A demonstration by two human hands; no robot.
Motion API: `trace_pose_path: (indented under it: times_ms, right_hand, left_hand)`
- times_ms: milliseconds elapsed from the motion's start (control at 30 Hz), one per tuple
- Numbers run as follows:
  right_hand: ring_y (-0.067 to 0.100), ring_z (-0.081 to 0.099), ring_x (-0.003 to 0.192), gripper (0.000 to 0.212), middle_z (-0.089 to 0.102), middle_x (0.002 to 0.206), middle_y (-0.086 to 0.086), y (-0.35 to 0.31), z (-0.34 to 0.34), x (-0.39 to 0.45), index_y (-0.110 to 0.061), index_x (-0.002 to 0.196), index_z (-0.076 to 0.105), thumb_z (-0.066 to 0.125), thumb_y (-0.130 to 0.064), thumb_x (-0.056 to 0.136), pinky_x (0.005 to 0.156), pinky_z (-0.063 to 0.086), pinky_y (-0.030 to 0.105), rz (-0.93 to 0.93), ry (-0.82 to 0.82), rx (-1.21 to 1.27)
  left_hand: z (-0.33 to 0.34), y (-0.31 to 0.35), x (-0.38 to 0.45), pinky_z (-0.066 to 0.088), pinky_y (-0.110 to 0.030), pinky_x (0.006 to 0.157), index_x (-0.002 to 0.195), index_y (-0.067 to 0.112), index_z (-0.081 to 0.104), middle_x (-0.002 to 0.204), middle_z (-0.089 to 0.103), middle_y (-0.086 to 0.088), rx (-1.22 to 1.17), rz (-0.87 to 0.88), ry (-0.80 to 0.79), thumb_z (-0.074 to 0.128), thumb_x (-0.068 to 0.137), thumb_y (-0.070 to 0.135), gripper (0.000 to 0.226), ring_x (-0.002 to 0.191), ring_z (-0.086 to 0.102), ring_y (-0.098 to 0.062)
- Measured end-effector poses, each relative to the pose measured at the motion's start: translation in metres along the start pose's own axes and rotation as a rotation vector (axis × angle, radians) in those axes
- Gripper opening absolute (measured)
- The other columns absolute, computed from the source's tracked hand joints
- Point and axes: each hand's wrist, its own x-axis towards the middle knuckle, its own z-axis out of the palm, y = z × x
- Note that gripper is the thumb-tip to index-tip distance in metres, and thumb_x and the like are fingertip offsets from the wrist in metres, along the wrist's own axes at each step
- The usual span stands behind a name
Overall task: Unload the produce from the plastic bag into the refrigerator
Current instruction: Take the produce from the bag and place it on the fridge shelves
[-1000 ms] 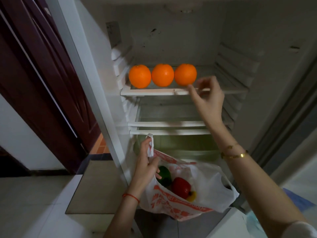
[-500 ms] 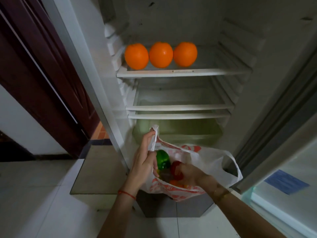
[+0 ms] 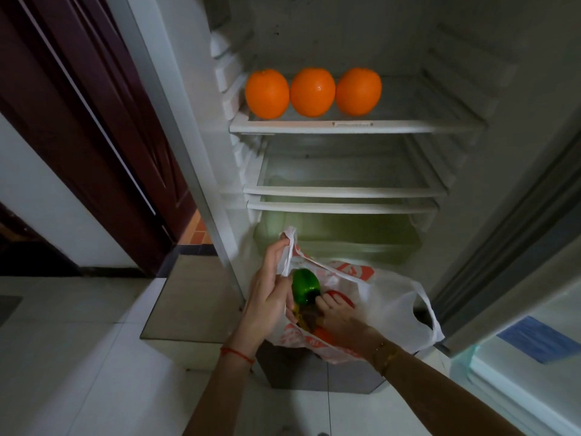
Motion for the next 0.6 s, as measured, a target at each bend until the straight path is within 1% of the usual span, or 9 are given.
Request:
trace_pose_path:
  times_ms: [100,167,267,333,367,400,433,500,600]
  right_hand:
    - [0.025,0.060,0.111,0.055,0.060,0.119,0.006,0.003,0.008,0.001,-0.035,0.126,0.053,0.071,-0.053,0.077,0.099,0.047,0.041,-0.039,0.038,-0.056]
    - [0.025,0.060,0.111,0.054,0.060,0.119,0.005,0.003,0.010,0.001,-0.035,0.124,0.054,0.073,-0.051,0.076,0.100,0.047,0.041,-0.045,0.057,-0.074]
    - [0.023,0.060,0.111,0.060,0.060,0.120,0.004,0.005,0.003,-0.002,-0.039,0.123,0.054,0.076,-0.056,0.070,0.098,0.048,0.041,-0.023,0.054,0.003]
    - [0.024,0.050,0.121,0.058,0.052,0.130,0.003,0.011,-0.008,-0.006,-0.040,0.128,0.051,0.067,-0.061,0.076,0.106,0.040,0.043,0.017,0.055,0.081]
    - [0.022,0.042,0.126,0.056,0.046,0.136,0.001,0.015,-0.014,-0.008,-0.038,0.128,0.049,0.063,-0.061,0.079,0.110,0.034,0.043,0.027,0.035,0.187]
    - [0.019,0.039,0.127,0.053,0.044,0.138,-0.002,0.018,-0.022,-0.012,-0.036,0.125,0.050,0.063,-0.059,0.079,0.111,0.033,0.041,0.053,0.025,0.382]
    - [0.014,0.041,0.123,0.049,0.047,0.134,-0.006,0.021,-0.033,-0.017,-0.035,0.117,0.051,0.069,-0.055,0.077,0.108,0.037,0.039,0.093,0.031,0.633]
    - [0.009,0.053,0.112,0.049,0.055,0.120,-0.011,0.027,-0.053,-0.026,-0.032,0.108,0.050,0.082,-0.040,0.072,0.098,0.049,0.037,0.200,0.085,1.054]
    - [0.018,0.059,0.111,0.053,0.056,0.118,-0.004,0.033,-0.082,-0.035,-0.022,0.117,0.050,0.082,-0.017,0.075,0.087,0.057,0.034,0.370,0.148,1.426]
  left_hand:
    - [0.000,0.001,0.000,0.054,-0.057,0.064,0.136,0.044,0.037,0.060,0.054,-0.022,0.020,0.008,0.002,0.040,0.095,-0.005,0.064,0.051,0.054,-0.033]
    - [0.000,0.002,0.000,0.053,-0.058,0.067,0.136,0.045,0.036,0.063,0.055,-0.023,0.025,0.001,-0.005,0.040,0.096,-0.005,0.064,0.054,0.055,-0.036]
    - [0.000,0.003,0.000,0.055,-0.054,0.062,0.138,0.044,0.035,0.063,0.054,-0.022,0.010,0.008,-0.009,0.040,0.096,-0.004,0.064,0.052,0.055,-0.029]
    - [0.000,0.007,0.001,0.057,-0.046,0.056,0.140,0.041,0.035,0.066,0.054,-0.023,-0.012,0.011,-0.011,0.039,0.096,-0.004,0.063,0.053,0.054,-0.026]
    - [0.000,0.008,0.002,0.056,-0.043,0.054,0.140,0.039,0.035,0.070,0.055,-0.024,-0.022,0.010,-0.011,0.039,0.096,-0.004,0.062,0.053,0.053,-0.026]
    - [0.001,0.010,0.003,0.056,-0.039,0.053,0.141,0.037,0.034,0.076,0.056,-0.025,-0.030,0.004,-0.006,0.039,0.096,-0.005,0.061,0.054,0.054,-0.024]
    - [0.002,0.011,0.004,0.055,-0.035,0.051,0.142,0.035,0.034,0.080,0.056,-0.026,-0.036,-0.003,0.003,0.039,0.096,-0.005,0.061,0.055,0.054,-0.023]
    - [0.003,0.013,0.007,0.054,-0.031,0.049,0.143,0.035,0.031,0.077,0.055,-0.025,-0.039,-0.012,0.012,0.038,0.097,-0.005,0.062,0.054,0.054,-0.022]
    - [0.006,0.017,0.010,0.055,-0.031,0.049,0.145,0.032,0.029,0.077,0.055,-0.014,-0.024,0.001,0.019,0.038,0.097,-0.005,0.061,0.051,0.054,-0.014]
